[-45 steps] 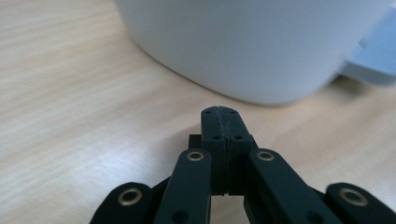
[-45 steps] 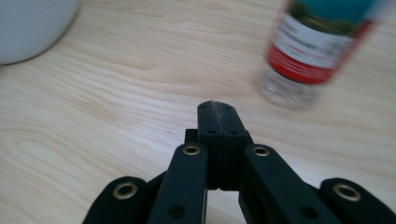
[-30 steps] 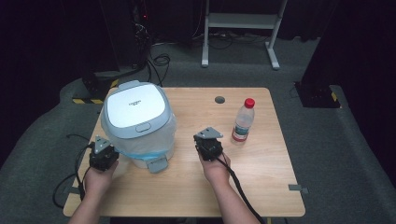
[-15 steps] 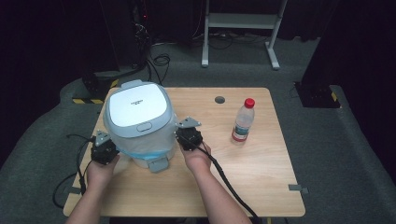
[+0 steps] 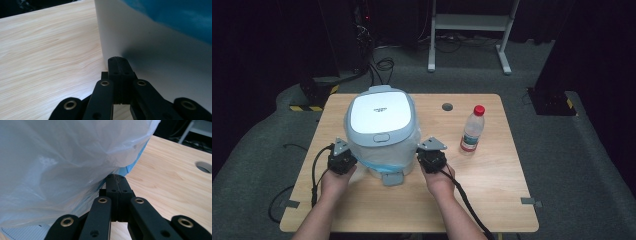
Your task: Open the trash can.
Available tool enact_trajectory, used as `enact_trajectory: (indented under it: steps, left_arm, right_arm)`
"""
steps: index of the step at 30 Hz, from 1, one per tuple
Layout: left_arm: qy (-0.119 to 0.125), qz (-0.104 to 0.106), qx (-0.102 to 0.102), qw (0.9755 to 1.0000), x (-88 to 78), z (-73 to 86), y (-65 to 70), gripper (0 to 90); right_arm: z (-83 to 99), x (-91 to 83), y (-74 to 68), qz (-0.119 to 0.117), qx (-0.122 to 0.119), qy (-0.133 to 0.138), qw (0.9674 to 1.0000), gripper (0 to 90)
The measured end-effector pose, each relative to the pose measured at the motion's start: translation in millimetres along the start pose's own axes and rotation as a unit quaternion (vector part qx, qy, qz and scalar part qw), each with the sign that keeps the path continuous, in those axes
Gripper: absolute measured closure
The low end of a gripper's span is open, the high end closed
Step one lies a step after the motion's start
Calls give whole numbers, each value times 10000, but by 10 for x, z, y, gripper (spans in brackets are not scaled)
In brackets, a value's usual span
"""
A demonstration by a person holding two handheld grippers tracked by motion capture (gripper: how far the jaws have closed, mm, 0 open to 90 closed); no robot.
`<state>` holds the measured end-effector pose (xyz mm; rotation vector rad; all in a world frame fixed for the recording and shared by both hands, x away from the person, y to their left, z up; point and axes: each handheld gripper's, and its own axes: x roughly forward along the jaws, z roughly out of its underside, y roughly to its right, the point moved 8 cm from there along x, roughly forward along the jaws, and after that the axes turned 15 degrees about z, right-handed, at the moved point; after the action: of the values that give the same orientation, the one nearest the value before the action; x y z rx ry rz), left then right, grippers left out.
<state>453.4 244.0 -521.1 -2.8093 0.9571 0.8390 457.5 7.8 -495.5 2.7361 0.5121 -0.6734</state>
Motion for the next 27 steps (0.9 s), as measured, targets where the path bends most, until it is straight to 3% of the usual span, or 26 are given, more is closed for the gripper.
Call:
enact_trajectory:
  steps: [1, 4, 11, 18, 27]
  left_arm:
    - [-139, 28, 138, 9998, 1, 2, 16, 897]
    - [-159, 59, 232, 9996, 51, -24, 81, 896]
    - [-169, 82, 193, 9996, 147, -84, 107, 896]
    - [-91, 1, 155, 9998, 163, -93, 89, 896]
    - [-54, -15, 150, 9999, 143, -85, 105, 897]
  right_arm:
    - [21, -23, 35, 22, 27, 8, 10000, 897]
    - [78, -94, 104, 94, 75, 7, 9999, 897]
    - [148, -184, 152, 184, 126, 76, 9997, 897]
    - [137, -36, 163, 298, 305, -49, 9991, 898]
    - [113, 62, 197, 339, 185, -137, 9992, 898]
